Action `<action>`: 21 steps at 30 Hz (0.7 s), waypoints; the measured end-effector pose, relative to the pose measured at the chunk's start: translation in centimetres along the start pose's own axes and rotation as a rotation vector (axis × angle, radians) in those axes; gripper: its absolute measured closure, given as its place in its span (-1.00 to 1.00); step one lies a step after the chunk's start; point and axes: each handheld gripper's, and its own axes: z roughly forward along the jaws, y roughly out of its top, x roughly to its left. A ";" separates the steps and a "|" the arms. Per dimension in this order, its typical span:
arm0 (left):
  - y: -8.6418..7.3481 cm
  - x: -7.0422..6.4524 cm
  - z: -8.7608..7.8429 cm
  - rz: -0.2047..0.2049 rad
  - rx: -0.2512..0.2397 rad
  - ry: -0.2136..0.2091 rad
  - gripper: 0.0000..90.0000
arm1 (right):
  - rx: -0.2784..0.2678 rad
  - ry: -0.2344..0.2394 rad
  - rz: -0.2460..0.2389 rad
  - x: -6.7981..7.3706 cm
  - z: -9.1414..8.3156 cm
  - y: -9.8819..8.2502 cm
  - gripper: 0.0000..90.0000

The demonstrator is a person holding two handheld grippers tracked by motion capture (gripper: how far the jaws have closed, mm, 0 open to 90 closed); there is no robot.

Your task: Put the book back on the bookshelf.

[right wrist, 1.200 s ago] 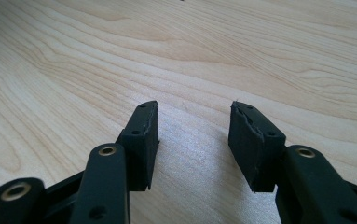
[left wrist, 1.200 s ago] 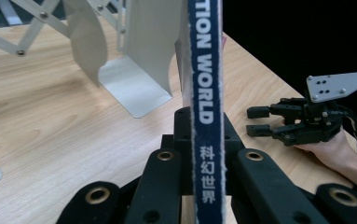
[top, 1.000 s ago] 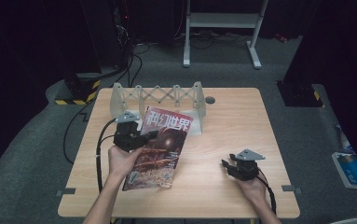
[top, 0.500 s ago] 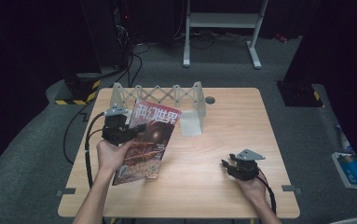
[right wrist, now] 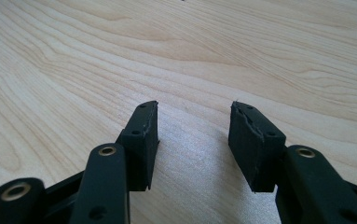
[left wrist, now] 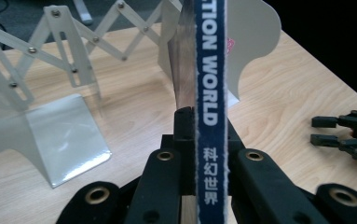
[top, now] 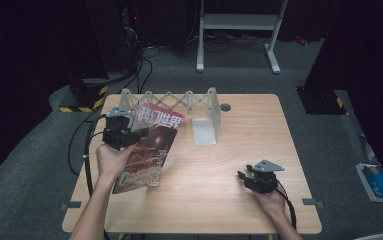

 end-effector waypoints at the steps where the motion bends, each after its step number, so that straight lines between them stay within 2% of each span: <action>1: 0.2 0.2 -0.1 0.012 0.000 0.017 0.86 | 0.000 0.000 0.000 0.0 0.0 0.0 0.16; 7: 0.5 0.6 -0.5 0.005 -0.013 0.038 0.86 | 0.000 0.000 0.000 0.0 0.0 0.0 0.16; 14: 0.6 1.6 -1.0 -0.027 -0.042 0.064 0.86 | 0.000 0.000 0.000 0.0 0.0 0.0 0.16; 21: 0.7 2.5 -1.4 -0.046 -0.049 0.087 0.86 | 0.000 0.000 0.000 0.0 0.0 0.0 0.16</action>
